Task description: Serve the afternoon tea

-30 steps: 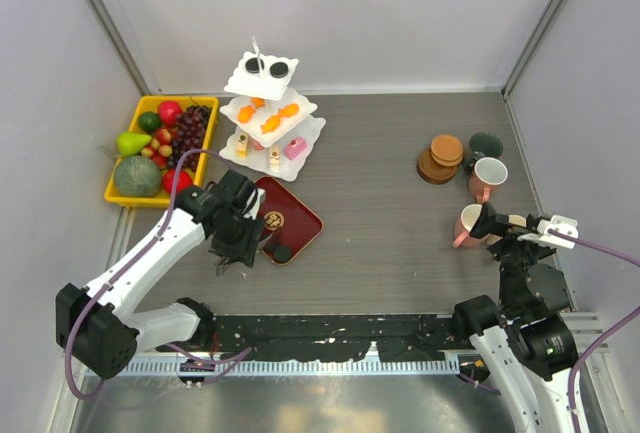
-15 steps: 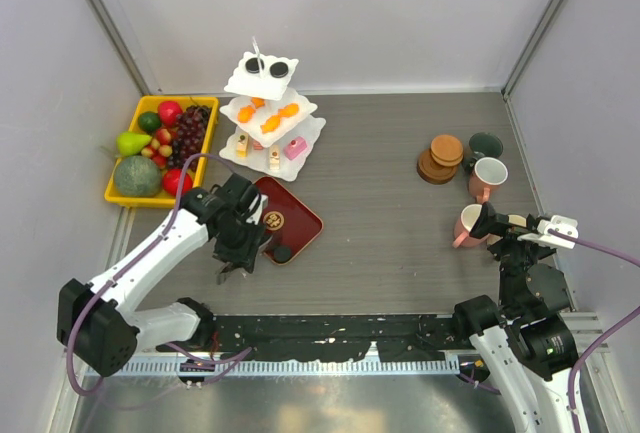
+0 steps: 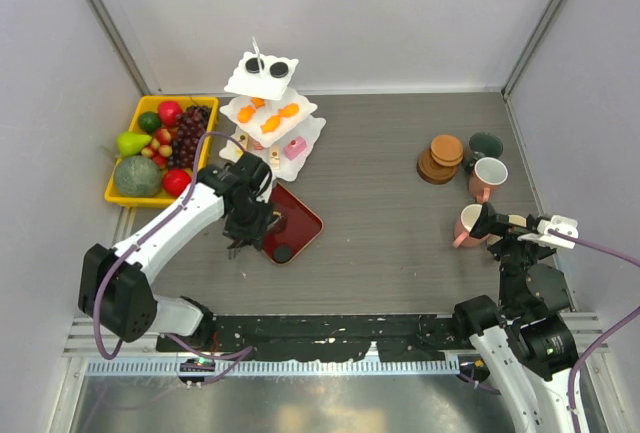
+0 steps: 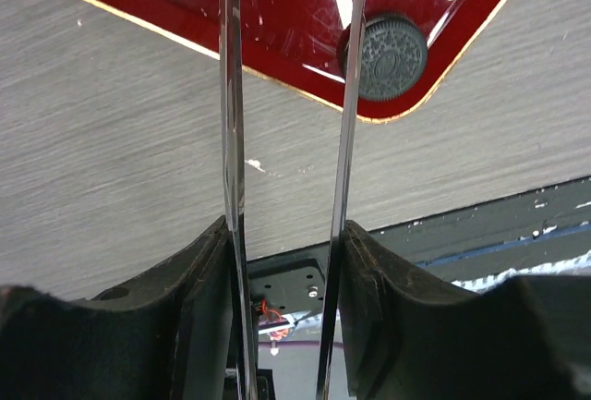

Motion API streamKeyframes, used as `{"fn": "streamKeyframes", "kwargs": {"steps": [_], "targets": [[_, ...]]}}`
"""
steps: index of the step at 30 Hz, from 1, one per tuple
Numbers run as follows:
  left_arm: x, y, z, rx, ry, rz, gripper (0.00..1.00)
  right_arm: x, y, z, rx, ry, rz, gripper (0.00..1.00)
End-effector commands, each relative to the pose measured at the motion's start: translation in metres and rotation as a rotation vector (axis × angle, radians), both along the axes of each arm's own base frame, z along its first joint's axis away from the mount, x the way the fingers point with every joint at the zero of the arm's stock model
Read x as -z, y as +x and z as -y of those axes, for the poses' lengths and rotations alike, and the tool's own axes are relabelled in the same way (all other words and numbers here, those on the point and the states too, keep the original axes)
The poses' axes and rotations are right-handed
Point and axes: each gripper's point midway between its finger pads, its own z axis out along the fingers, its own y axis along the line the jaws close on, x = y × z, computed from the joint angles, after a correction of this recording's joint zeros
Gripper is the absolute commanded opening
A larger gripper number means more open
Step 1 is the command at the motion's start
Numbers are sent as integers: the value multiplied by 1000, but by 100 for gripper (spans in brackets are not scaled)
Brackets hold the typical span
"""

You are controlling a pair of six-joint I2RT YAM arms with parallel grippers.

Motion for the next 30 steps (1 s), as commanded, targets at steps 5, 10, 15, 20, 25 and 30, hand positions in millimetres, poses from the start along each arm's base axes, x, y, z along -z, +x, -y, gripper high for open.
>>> {"fn": "streamKeyframes", "kwargs": {"steps": [5,10,15,20,25,30], "targets": [[-14,17,4,13,-17,69,56,-8,0,2,10,8,35,95],[-15,6,1,16,-29,56,57,-9,0,2,9,11,40,95],[-3,2,-2,20,-8,20,55,-8,0,1,9,10,37,95],[-1,-1,-1,21,-16,8,52,-8,0,2,12,10,37,95],[-1,-3,-2,24,-13,4,52,-9,1,1,10,11,36,95],[-7,-5,0,27,-34,11,45,-9,0,2,13,10,37,95]]}}
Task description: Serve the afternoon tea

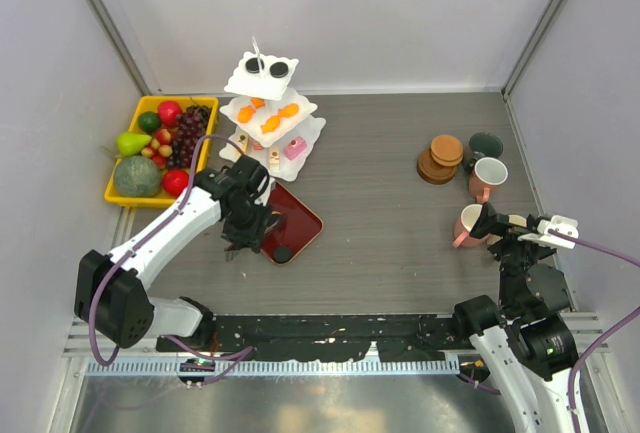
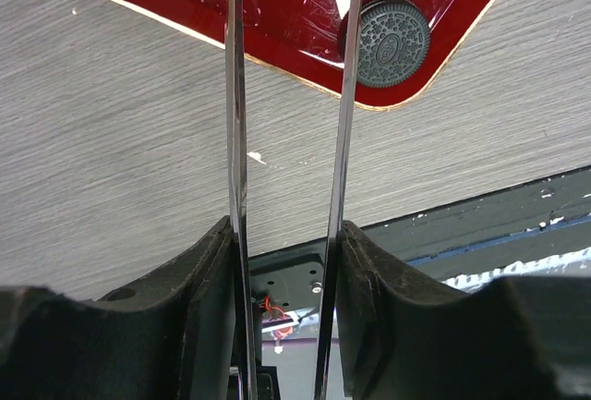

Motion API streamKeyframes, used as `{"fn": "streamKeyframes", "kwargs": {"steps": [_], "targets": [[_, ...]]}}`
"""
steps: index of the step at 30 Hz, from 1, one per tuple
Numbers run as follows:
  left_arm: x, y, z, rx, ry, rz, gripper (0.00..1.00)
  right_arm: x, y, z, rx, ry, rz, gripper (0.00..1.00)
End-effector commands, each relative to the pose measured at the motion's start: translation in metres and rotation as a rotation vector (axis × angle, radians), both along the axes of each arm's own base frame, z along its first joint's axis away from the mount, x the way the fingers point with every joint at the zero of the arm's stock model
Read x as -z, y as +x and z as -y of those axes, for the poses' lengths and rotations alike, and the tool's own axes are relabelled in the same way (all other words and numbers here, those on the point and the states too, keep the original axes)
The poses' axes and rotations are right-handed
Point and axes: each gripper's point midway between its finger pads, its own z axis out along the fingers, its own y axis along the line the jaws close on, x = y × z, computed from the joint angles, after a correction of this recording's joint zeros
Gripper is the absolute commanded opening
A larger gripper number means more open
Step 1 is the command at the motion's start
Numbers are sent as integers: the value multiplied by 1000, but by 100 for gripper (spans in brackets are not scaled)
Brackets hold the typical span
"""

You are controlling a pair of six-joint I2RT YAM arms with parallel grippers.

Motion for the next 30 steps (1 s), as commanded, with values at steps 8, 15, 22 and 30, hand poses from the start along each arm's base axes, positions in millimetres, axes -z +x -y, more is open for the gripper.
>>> {"fn": "streamKeyframes", "kwargs": {"steps": [8,15,22,30], "targets": [[-65,9,0,9,-75,171,40,-9,0,1,9,10,38,95],[-138,32,-16,-34,-91,372,40,-9,1,1,7,9,35,96],[-217,70,-33,-114,-128,570,41,-9,0,1,7,10,38,95],[-270,122,-46,-201,-154,709,42,-9,0,1,9,10,37,95]]}}
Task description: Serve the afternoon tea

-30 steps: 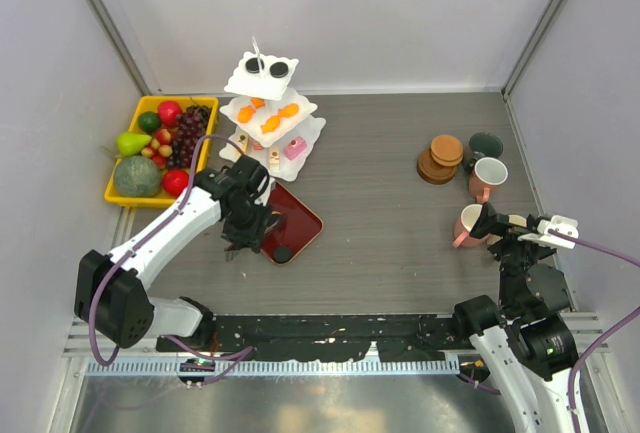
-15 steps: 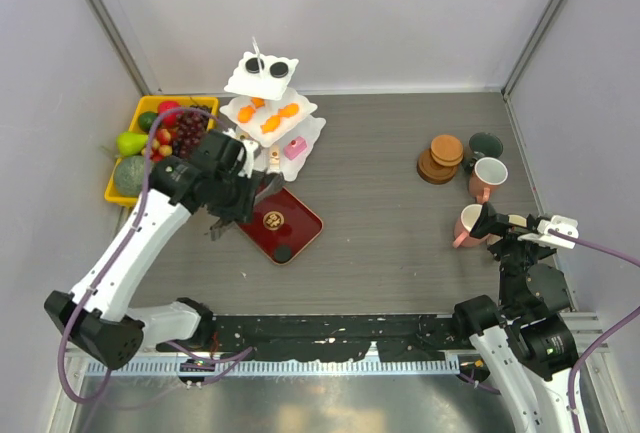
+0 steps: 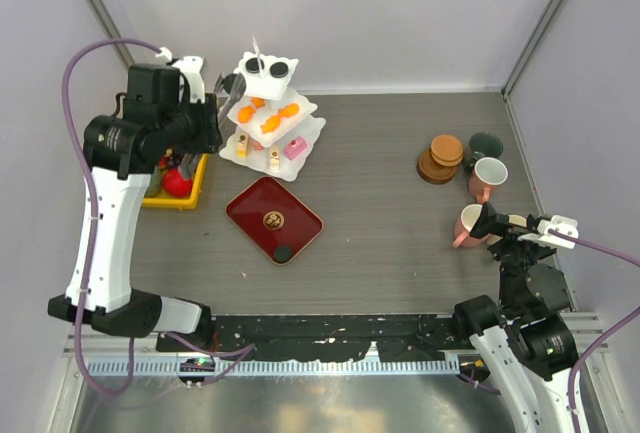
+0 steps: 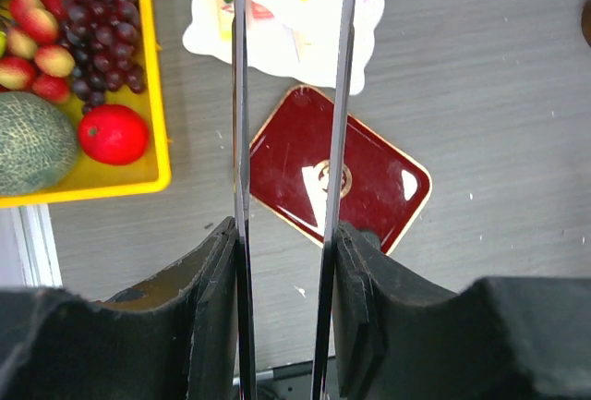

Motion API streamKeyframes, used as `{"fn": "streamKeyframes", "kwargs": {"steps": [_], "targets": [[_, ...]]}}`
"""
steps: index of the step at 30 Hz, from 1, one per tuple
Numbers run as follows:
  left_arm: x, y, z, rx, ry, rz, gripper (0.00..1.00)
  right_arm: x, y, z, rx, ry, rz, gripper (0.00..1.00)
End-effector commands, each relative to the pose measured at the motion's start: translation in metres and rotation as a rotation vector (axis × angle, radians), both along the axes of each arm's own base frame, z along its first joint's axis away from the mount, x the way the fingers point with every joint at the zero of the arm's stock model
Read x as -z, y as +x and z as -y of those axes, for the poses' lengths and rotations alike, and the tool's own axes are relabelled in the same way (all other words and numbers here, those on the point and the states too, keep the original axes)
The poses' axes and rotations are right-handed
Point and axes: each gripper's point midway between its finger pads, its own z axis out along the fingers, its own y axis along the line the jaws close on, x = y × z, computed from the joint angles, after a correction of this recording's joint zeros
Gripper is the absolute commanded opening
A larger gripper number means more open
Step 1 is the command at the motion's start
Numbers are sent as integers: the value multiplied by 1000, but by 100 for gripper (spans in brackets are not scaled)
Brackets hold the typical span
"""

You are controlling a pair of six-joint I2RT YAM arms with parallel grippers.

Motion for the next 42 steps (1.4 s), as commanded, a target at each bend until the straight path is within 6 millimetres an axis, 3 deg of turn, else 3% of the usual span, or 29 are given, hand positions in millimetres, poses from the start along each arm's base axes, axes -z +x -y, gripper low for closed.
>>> {"fn": "streamKeyframes", "kwargs": {"steps": [1,15,24,29,34,37,42], "targets": [[-18,33,-8,-35,1,56,42,-8,1,1,9,9,35,95],[-2,92,0,-40,-9,55,42,-7,2,1,9,6,29,95],[16,110,5,-29,-1,9,43,-7,2,1,9,5,25,95],[25,114,2,-47,15,-17,45,-7,2,1,9,5,25,95],[21,111,1,-52,17,-7,53,-6,2,1,7,5,26,95],[11,106,-1,-52,11,17,58,-7,2,0,6,5,28,95],[-11,89,-1,-43,-13,66,58,-6,2,0,6,5,26,95]]}}
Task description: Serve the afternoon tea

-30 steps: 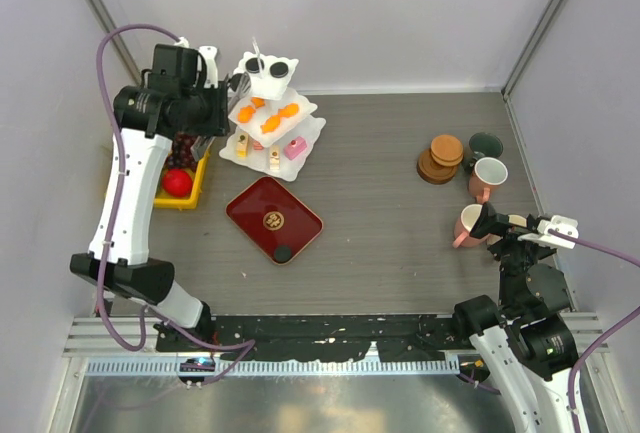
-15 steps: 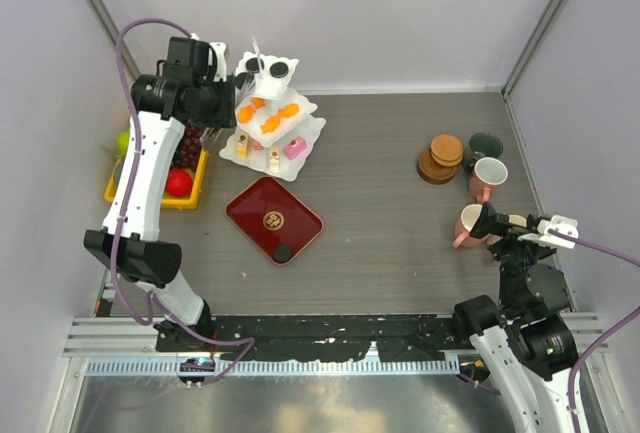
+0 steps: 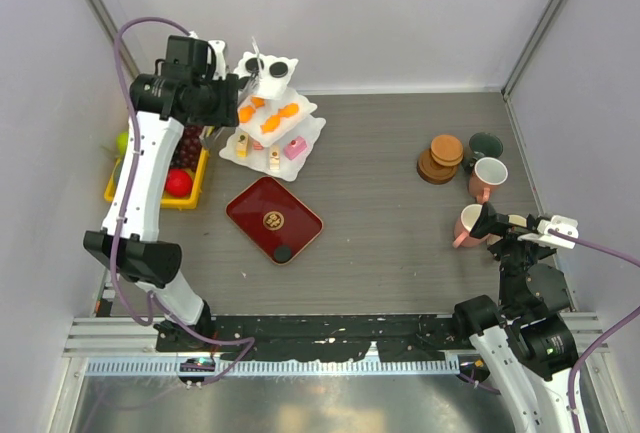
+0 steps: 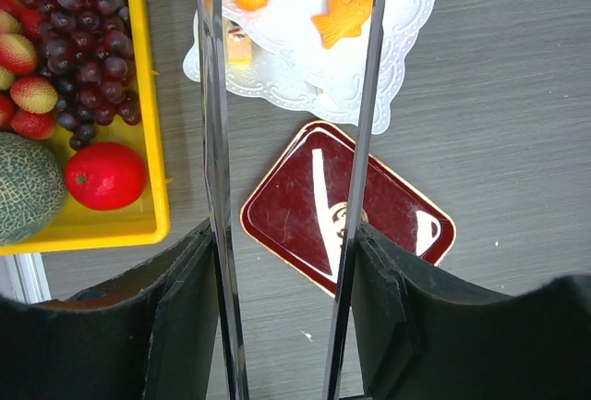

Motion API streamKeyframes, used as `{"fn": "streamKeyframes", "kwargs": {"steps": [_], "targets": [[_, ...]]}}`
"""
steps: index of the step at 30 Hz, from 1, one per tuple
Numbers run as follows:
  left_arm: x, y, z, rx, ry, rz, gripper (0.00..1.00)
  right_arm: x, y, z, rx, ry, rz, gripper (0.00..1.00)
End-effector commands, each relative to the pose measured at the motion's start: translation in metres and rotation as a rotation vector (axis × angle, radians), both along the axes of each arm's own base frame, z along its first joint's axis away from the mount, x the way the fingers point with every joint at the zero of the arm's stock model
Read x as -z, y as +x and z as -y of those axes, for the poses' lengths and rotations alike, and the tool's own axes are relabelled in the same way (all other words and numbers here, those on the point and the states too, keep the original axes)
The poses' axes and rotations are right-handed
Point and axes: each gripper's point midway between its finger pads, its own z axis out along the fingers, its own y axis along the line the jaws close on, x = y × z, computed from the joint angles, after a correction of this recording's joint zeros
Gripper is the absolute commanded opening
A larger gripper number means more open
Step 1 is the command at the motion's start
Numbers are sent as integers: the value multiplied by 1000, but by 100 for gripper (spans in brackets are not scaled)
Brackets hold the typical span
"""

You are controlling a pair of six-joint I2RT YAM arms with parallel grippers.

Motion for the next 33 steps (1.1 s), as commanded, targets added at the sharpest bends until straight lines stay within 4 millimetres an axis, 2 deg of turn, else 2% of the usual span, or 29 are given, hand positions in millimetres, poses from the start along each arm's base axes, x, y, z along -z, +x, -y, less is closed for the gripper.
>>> {"fn": "streamKeyframes", "kwargs": {"steps": [1,6,9,17,19,25,29,33], "targets": [[-59,-20,-3,15,-44,170,57,-7,2,0,4,5,28,95],[-66,-60,1,60,-82,174,56,-8,2,0,4,7,32,95],[-47,-85,4,91,-77,130,55,-8,2,0,6,6,29,95],[16,-149,9,148,-71,2,53,-8,2,0,4,7,28,96],[44,-164,12,159,-68,-72,52,-8,2,0,4,5,28,95],[108,-205,29,232,-47,-259,51,-7,2,1,8,3,26,95],[139,-227,40,274,-42,-360,52,-7,2,0,4,4,25,95],[161,-237,40,275,-7,-420,52,-6,3,0,6,4,23,95]]}}
